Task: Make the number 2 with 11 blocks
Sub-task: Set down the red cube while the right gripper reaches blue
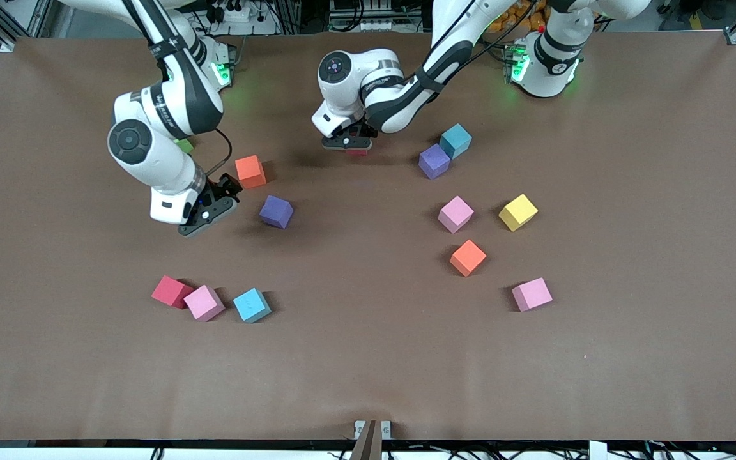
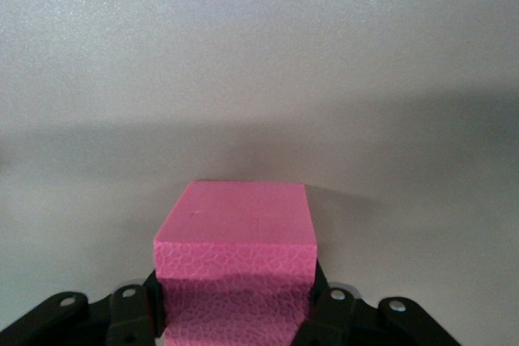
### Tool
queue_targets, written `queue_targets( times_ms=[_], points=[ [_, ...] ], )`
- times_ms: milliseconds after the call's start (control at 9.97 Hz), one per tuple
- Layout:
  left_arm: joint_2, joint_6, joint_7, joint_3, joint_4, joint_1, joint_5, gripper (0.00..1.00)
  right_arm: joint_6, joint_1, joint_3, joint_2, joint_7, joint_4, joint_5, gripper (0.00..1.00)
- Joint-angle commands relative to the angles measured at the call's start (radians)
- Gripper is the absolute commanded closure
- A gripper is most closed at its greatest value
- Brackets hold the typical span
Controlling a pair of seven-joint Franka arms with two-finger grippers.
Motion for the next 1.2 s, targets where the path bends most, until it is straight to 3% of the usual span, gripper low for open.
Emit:
queue_targets(
  times_ms=[0,501,702,902,1103],
  points=[
    [0.01,-0.02,0.005,0.009,0.008,0.001,0.031,0.01,-0.008,0.023,0.003,-0.011,-0.003,-0.013,0.001,0.0],
    [-0.128,-0.15,0.005,0.006,0.02,0.041,0.002,0.0,0.003,0.196,0.0,0.005,-0.05,-0.008,-0.013,0.0],
    [-0.214,-0.208,0.012,0.004,0.008,0.117,-0.042,0.0,0.078,0.238,0.0,0.025,-0.189,-0.013,-0.063,0.0],
    [-0.292,-0.204,0.015,0.001,-0.074,0.22,-0.055,0.0,0.099,0.236,0.002,0.025,-0.323,-0.034,-0.063,0.0],
    [-0.349,-0.195,0.015,0.0,-0.165,0.338,-0.058,0.0,0.224,0.227,0.002,0.05,-0.403,-0.082,-0.063,0.0]
  ],
)
